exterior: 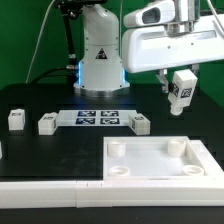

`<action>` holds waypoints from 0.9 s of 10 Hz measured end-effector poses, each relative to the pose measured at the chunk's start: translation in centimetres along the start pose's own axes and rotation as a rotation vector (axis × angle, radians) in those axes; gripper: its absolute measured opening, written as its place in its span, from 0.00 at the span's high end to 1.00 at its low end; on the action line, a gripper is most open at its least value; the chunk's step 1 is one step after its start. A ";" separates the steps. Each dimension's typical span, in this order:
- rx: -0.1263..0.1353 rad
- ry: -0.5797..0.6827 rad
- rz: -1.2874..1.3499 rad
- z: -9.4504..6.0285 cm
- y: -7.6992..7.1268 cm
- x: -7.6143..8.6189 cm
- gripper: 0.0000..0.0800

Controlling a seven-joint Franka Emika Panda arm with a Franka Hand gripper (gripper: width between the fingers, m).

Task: Assemble one leg

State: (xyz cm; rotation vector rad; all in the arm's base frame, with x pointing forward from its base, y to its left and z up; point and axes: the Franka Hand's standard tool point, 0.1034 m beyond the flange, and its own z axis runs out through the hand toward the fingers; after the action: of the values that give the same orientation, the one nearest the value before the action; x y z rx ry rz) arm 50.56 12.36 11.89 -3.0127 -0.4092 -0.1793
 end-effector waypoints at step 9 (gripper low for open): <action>0.002 0.047 0.111 -0.2 0.8 3.1 0.64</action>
Offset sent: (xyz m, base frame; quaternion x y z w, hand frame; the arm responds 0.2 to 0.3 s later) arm 0.0000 0.0000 0.0000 0.0000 0.0000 0.0000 1.0000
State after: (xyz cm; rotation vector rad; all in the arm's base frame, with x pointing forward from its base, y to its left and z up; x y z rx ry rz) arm 53.77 12.39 12.39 -3.0119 -0.2373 -0.2408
